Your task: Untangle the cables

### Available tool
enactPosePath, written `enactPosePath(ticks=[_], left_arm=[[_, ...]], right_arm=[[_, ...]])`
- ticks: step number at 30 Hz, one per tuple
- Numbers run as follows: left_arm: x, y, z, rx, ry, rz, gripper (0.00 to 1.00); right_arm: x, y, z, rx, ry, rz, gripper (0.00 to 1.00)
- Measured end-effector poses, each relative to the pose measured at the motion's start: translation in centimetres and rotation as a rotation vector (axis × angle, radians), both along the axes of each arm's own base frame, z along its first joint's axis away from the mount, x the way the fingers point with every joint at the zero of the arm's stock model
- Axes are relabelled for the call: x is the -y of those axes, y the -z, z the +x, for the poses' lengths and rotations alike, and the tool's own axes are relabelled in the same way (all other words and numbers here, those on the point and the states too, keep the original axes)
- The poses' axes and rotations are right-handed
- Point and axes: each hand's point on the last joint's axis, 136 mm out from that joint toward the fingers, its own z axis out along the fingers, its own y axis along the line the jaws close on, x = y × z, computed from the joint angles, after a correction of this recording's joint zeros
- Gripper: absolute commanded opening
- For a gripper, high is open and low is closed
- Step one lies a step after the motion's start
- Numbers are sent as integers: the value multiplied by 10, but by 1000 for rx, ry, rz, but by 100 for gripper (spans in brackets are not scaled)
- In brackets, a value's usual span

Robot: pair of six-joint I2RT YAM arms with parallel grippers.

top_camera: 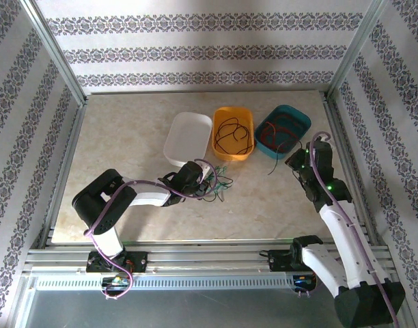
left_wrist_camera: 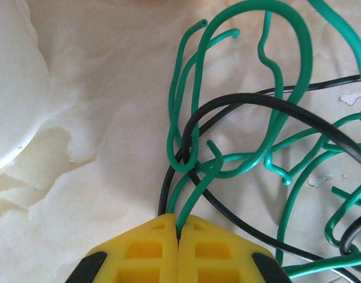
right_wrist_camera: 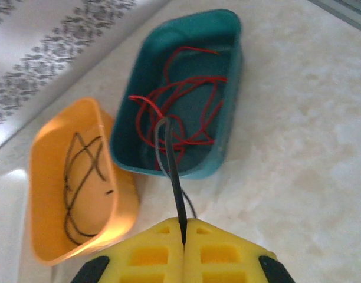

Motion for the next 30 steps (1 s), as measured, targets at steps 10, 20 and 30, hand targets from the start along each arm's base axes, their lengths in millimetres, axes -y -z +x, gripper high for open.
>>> enactPosePath(ticks=[10,20,30], left_arm=[[0,0,0,0,0,-1,0],[1,0,0,-1,1,-2,0],[0,-1,0,0,0,-1,0]], right_arm=[[-39,-86,37,214,-172,64,0],[-103,-58,126,137,-264,149,0],[-139,10,194,4,-223,322,0]])
